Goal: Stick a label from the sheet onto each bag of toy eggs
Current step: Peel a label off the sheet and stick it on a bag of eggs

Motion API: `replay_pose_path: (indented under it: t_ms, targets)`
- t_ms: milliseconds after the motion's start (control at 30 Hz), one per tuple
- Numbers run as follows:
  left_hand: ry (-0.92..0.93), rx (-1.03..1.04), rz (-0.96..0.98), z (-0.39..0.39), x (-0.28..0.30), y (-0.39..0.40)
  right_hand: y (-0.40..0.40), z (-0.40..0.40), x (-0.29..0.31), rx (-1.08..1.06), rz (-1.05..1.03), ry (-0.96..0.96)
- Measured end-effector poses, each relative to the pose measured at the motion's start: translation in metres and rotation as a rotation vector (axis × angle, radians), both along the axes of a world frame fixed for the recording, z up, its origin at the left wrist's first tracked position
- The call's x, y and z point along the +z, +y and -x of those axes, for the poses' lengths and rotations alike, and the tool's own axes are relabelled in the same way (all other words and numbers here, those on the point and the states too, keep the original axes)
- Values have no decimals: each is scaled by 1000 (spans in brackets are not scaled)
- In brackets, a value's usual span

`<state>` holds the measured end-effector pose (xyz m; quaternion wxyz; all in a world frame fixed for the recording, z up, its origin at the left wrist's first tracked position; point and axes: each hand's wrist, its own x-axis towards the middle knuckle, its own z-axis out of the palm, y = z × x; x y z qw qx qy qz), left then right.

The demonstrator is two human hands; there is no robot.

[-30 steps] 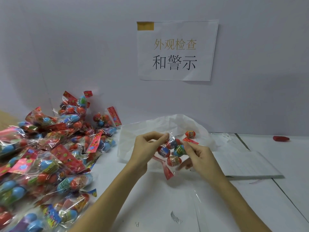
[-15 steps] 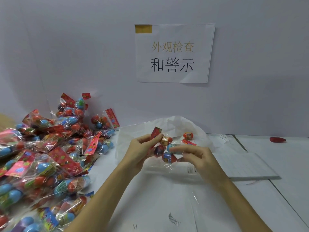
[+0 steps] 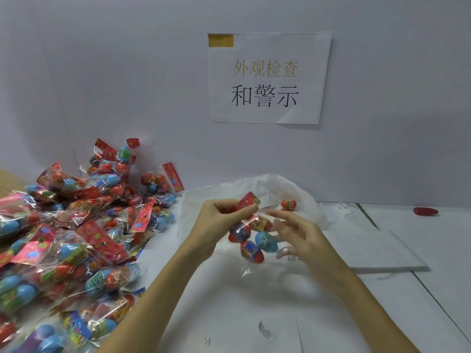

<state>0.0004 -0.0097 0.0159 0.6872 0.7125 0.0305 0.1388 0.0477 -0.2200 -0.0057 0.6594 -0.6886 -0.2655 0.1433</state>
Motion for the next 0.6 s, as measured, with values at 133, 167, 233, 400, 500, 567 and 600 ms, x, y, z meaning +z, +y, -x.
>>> replay_pose_path:
  t_ms: [133, 167, 233, 400, 500, 567, 600]
  targets:
    - [-10, 32, 4, -3, -5, -11, 5, 1, -4, 23, 12, 8]
    - [16, 75, 61, -4, -4, -14, 6, 0, -4, -28, -24, 9]
    - [75, 99, 106, -5, -2, -14, 6, -4, -4, -124, -125, 54]
    - [105, -54, -64, -1, -5, -3, 4, -7, -4, -155, -195, 168]
    - [108, -41, -79, -1, -3, -6, 4, -4, -2, -194, -215, 242]
    - [131, -41, -79, -1, -1, -8, 3, -6, -1, -206, -260, 320]
    - [139, -47, -63, -2, -2, -9, 3, -6, 0, -203, -288, 364]
